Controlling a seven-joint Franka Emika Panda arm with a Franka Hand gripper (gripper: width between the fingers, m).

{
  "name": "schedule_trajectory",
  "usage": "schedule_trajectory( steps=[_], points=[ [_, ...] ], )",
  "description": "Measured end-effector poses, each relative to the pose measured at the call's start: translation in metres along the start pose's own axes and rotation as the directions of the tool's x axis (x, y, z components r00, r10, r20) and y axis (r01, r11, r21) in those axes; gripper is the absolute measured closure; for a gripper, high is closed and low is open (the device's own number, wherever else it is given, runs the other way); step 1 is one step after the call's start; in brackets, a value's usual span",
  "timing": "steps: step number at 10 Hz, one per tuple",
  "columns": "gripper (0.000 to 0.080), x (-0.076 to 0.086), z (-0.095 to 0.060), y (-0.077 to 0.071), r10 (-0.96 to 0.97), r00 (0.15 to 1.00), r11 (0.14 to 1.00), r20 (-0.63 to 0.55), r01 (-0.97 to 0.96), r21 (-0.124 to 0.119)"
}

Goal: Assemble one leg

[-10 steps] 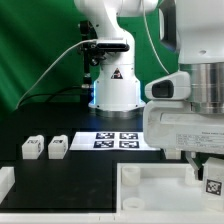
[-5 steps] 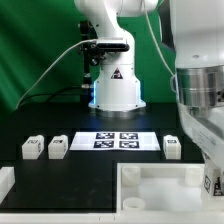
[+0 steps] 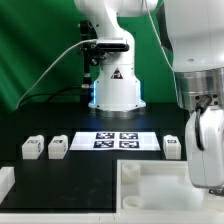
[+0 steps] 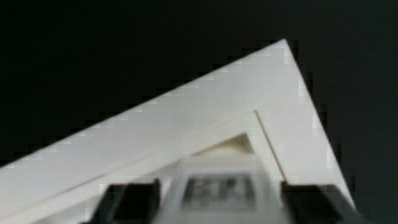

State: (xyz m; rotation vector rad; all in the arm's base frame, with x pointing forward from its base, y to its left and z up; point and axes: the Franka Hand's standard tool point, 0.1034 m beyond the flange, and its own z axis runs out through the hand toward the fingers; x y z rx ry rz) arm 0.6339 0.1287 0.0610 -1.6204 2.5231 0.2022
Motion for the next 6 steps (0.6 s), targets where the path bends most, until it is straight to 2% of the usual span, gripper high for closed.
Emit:
schedule_trajectory(
  steps=[1,2,3,4,5,6],
  points=[
    [0.0346,-0.0001,0.0001,0.0001,-0.009,1.0,1.0,0.0,0.009,0.0],
    [0.0223,-0.0003,0.0002,0.0003,-0.01,1.0,1.0,0.0,0.01,0.0],
    [0.0223,0.0002,0.0001,0.0005,-0.05,0.999,0.999,-0.001,0.05,0.0],
    [0.0165,0.0037,-0.0011,0.0022,-0.193,0.981,0.981,0.0,0.193,0.002],
    [0.0154,0.0074,-0.0045,0.003,-0.276,0.961,0.961,0.004,0.276,0.007],
    [0.0154,0.0091,-0.0064,0.0039,-0.445,0.896,0.896,0.003,0.445,-0.001]
  ],
)
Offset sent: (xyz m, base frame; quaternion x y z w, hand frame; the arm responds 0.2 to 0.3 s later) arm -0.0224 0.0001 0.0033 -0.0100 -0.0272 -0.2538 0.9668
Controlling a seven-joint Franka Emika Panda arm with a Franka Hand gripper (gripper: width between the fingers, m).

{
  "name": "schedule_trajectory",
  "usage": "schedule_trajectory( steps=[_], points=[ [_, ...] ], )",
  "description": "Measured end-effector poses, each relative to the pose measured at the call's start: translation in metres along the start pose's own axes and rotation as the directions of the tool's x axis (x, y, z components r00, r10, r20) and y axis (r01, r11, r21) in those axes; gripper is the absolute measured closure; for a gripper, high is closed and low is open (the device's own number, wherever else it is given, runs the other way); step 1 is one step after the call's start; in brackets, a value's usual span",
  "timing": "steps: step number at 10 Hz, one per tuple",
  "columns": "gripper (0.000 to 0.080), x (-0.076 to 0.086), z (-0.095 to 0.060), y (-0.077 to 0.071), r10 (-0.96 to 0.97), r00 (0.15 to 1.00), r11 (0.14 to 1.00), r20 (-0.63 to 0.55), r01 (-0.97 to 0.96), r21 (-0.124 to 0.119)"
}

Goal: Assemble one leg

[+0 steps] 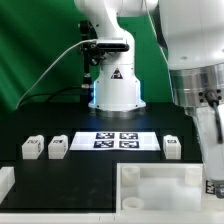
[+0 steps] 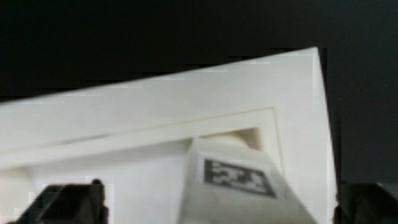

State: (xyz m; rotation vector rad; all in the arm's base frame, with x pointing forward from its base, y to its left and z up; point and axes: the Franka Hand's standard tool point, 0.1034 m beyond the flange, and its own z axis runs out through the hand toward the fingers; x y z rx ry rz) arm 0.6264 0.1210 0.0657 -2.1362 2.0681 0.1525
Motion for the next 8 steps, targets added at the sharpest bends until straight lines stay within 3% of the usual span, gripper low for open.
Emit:
schedule_trajectory(
  steps=[1,2,5,6,7,8],
  points=[
    [0.0151,0.0,0.001,0.001,-0.167,0.986,0.986,-0.006,0.167,-0.001],
    [0.0151,0.004,0.001,-0.003,-0.199,0.979,0.978,-0.034,0.201,0.048],
    [0.0151,0.006,0.002,-0.001,-0.499,0.865,0.865,-0.054,0.501,0.031],
    [0.0151,0.004,0.004,-0.004,-0.722,0.685,0.69,-0.097,0.723,-0.031],
    [0.0151,0.003,0.005,-0.008,-0.802,0.588,0.594,-0.102,0.803,-0.049],
    [0.0179,0.0,0.003,-0.01,-0.83,0.548,0.555,-0.106,0.83,-0.057]
  ],
)
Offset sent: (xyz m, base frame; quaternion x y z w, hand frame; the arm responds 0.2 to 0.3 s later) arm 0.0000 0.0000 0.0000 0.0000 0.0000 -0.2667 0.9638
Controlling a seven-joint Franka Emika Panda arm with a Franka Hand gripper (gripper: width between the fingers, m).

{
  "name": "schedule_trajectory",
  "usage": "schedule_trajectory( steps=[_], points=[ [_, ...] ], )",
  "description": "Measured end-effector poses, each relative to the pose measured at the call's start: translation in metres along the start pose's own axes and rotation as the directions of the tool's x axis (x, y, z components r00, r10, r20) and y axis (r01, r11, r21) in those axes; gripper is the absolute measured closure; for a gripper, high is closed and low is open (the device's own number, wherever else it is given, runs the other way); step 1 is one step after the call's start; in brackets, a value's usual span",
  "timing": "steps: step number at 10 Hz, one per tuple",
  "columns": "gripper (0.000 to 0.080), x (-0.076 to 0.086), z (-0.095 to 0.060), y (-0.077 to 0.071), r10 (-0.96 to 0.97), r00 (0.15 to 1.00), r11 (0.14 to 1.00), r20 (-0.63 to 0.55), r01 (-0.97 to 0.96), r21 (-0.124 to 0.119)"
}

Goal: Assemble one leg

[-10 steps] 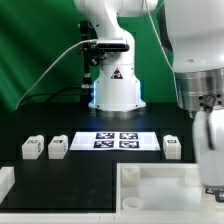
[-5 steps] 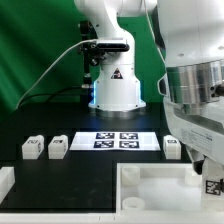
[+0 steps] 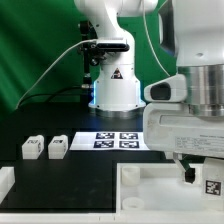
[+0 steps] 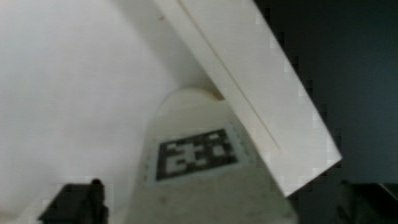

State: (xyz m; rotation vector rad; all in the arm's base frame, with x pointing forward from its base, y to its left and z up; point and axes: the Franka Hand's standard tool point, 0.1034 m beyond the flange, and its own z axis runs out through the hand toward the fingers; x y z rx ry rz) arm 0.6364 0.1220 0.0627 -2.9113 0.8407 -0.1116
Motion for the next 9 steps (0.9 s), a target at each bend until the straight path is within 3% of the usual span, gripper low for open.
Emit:
schedule_trajectory(
  steps=[1,2,3,4,5,8,9],
  points=[
    [0.0179,-0.0002,0.0004,0.0004,0.035,0.999,0.999,0.002,-0.035,0.002],
    [0.0357,-0.0001,0.0004,0.0004,0.054,0.999,0.999,0.002,-0.054,0.003],
    [0.0357,-0.0016,0.0016,0.0022,0.201,0.98,0.98,0.01,-0.201,0.001],
    [0.0508,-0.0011,0.0019,0.0054,0.279,0.96,0.96,0.011,-0.279,-0.006],
    [0.0508,-0.0008,0.0019,0.0055,0.333,0.943,0.943,0.012,-0.333,-0.005],
    [0.0508,-0.0009,0.0023,0.0062,0.718,0.695,0.695,0.041,-0.719,-0.007],
    [0.0508,-0.0013,0.0029,0.0055,0.841,0.537,0.539,0.062,-0.842,-0.012]
  ],
)
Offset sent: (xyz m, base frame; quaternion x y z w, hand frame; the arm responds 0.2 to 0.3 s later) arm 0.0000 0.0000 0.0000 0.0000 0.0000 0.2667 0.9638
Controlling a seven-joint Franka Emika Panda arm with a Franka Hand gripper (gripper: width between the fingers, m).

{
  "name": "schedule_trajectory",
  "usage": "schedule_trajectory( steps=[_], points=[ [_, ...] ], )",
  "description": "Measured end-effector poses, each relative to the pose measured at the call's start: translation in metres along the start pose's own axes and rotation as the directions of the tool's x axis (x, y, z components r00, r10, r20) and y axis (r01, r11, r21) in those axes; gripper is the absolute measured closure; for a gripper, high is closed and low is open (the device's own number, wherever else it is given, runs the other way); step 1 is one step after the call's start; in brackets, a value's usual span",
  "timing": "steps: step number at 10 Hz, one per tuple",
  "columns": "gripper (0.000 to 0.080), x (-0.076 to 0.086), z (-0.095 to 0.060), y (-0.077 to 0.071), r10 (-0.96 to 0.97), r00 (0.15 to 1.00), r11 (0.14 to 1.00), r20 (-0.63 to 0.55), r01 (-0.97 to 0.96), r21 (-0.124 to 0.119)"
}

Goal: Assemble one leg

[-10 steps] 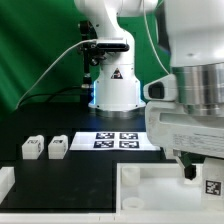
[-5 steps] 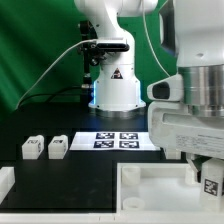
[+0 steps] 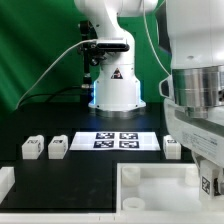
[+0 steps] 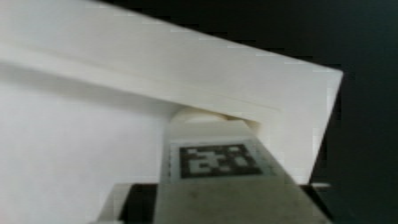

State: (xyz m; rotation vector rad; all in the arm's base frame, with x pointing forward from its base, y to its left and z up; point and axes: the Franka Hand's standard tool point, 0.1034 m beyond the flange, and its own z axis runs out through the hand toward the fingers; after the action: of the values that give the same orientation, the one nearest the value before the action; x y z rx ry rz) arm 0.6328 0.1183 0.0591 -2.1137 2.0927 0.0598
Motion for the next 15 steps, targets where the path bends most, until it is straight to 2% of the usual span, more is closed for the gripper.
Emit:
schedule_trajectory(
  steps=[1,2,5,6,7,8,9,10,12,15],
  points=[
    [0.0508,-0.001,0.0,0.0,0.177,0.984,0.984,0.019,-0.177,0.001],
    [0.0508,-0.002,0.0,-0.001,0.258,0.966,0.966,0.02,-0.258,0.0],
    [0.0505,0.002,-0.001,-0.001,0.436,0.9,0.9,0.005,-0.436,0.007],
    [0.0505,0.001,-0.001,0.0,0.436,0.9,0.9,0.003,-0.436,0.006],
    [0.0301,0.001,-0.001,0.0,0.426,0.905,0.904,0.003,-0.426,0.006],
    [0.0199,0.0,-0.001,0.0,0.425,0.905,0.905,0.003,-0.425,0.006],
    [0.0199,-0.005,-0.004,0.001,0.415,0.91,0.91,0.008,-0.415,0.015],
    [0.016,-0.01,-0.013,0.003,0.41,0.912,0.912,0.018,-0.41,0.019],
    [0.0153,-0.016,-0.037,0.006,0.417,0.908,0.908,0.05,-0.418,0.028],
    [0.015,-0.017,-0.037,0.008,0.416,0.908,0.908,0.05,-0.417,0.025]
  ],
)
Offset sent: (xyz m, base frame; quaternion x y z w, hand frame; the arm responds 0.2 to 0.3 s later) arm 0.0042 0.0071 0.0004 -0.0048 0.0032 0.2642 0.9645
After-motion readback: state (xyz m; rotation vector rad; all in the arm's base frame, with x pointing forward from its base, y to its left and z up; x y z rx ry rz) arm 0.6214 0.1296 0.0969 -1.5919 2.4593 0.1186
